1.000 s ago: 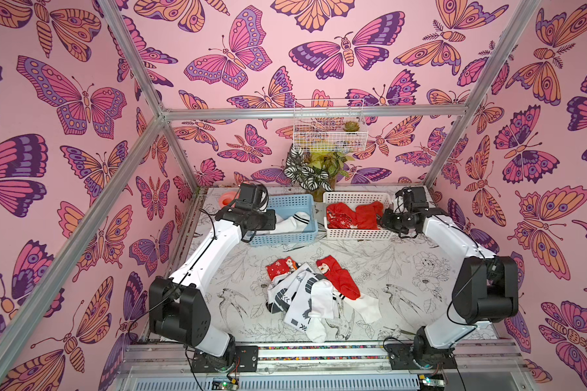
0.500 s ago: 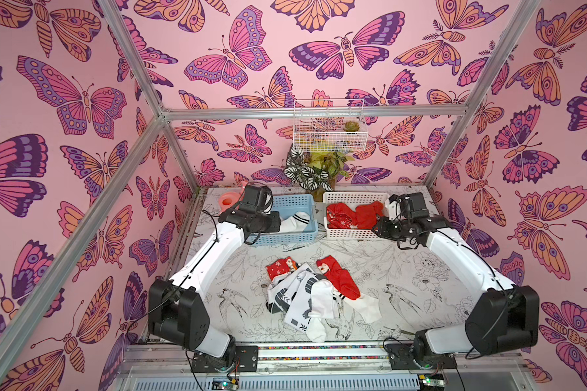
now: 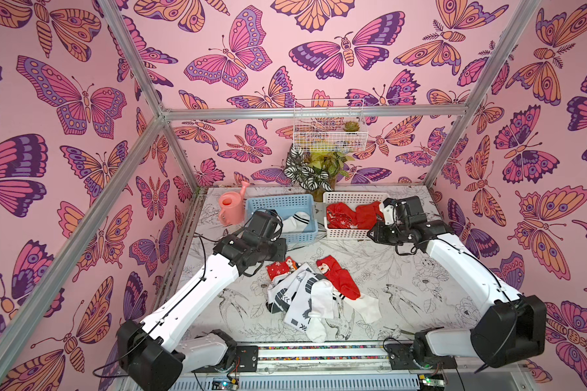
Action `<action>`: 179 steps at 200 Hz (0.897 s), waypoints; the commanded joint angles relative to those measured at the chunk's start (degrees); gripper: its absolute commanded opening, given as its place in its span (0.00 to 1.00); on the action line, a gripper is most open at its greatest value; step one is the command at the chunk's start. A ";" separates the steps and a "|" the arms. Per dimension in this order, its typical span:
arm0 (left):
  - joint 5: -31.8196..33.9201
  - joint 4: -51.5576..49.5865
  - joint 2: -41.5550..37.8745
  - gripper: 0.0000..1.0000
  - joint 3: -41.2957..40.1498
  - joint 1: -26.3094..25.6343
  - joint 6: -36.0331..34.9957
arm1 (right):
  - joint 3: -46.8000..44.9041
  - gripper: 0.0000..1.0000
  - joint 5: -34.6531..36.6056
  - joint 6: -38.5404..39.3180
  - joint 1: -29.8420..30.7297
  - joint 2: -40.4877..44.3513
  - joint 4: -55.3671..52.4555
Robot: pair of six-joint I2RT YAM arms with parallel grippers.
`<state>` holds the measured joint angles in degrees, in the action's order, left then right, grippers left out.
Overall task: Sort the socks into the basket by color
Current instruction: Pick up the sock at the center of the board.
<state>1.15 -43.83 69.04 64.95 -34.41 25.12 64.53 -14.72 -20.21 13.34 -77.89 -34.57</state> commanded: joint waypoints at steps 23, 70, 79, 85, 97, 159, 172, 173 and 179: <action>3.25 -3.37 -1.10 0.52 -4.96 -8.82 7.35 | -0.26 0.32 -0.84 1.27 0.46 0.34 -1.19; 6.00 -2.63 0.51 0.62 -6.54 -18.10 14.15 | -0.60 0.32 -1.12 1.16 0.46 0.51 -0.90; 6.35 -2.25 1.09 0.65 -6.85 -19.56 15.22 | -0.69 0.32 -1.01 1.06 0.46 0.63 -0.83; 6.65 -1.98 1.46 0.66 -7.08 -20.43 16.07 | -0.75 0.32 -1.08 1.05 0.46 0.70 -0.73; 6.69 -0.88 2.26 0.69 -8.01 -22.00 17.65 | -0.90 0.32 -1.16 1.05 0.46 0.81 -0.69; 5.62 4.71 9.90 0.74 -10.99 -28.02 24.58 | -0.81 0.32 -0.88 1.41 0.46 1.42 -0.95; 5.45 4.98 11.03 0.74 -10.81 -28.84 25.29 | -0.77 0.33 -0.93 1.40 0.46 1.42 -0.88; 5.45 4.99 11.08 0.74 -10.81 -28.90 25.31 | -0.75 0.33 -0.92 1.40 0.46 1.42 -0.87; 5.28 4.91 11.47 0.74 -10.72 -29.16 25.54 | -0.73 0.33 -0.92 1.47 0.46 1.42 -0.87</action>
<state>6.02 -40.14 79.31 54.46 -62.35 47.57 63.79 -15.49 -19.42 13.39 -77.62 -34.59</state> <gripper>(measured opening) 0.739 0.326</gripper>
